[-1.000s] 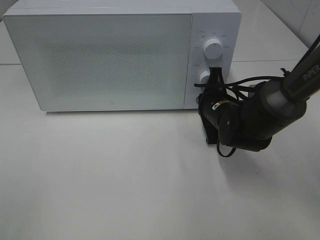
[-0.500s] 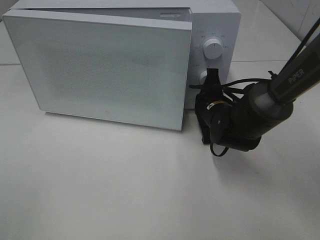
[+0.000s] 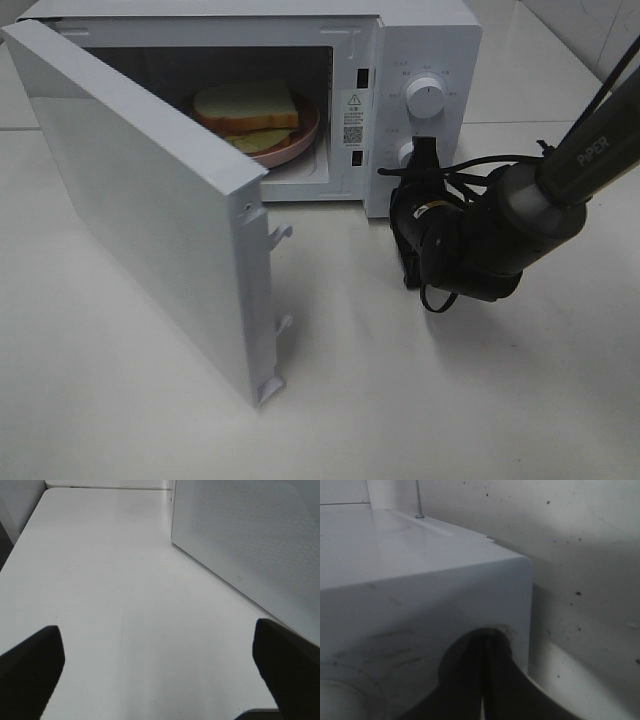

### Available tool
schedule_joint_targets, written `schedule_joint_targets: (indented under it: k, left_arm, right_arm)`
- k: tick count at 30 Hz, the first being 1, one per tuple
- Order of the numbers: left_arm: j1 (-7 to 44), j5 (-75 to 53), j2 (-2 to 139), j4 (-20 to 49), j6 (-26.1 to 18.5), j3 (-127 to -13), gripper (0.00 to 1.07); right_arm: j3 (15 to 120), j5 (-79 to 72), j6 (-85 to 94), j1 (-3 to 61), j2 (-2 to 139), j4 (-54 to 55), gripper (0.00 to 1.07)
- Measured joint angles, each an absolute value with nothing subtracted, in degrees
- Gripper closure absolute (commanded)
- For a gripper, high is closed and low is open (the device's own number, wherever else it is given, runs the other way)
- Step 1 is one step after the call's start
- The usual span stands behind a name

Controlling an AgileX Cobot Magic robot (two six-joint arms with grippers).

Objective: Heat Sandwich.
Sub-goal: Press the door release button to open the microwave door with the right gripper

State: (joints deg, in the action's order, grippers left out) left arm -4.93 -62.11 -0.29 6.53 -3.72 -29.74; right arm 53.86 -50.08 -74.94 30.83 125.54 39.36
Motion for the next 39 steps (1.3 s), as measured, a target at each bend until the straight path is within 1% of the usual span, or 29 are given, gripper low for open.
schedule_joint_targets:
  k: [8,14,22,31,35,39]
  left_arm:
    - [-4.9,-62.1,-0.3,6.5,-3.7,-29.7,0.09]
    - [-4.9,-62.1,-0.3,6.5,-3.7,-29.7,0.09]
    - [-4.9,-62.1,-0.3,6.5,-3.7,-29.7,0.09]
    - [-4.9,-62.1,-0.3,6.5,-3.7,-29.7,0.09]
    - [-4.9,-62.1,-0.3,6.5,-3.7,-29.7,0.09]
    - [-4.9,-62.1,-0.3,6.5,-3.7,-29.7,0.09]
  right_arm:
    - [54.0,-48.7,-74.9,30.7,125.2,39.4,1.07]
    - [54.8,-42.3,-74.9,29.7,123.2,39.9,1.07]
    - [54.6,-39.6,-74.9,29.0,122.0,39.1,1.07]
    - [52.2,-40.0,-75.1,28.4,120.0,34.6,1.07]
    - [48.4,-41.0,-75.2,28.4,116.8,32.4,1.07]
    - [46.8,-42.2,-75.8,28.4,115.3,30.4,1.07]
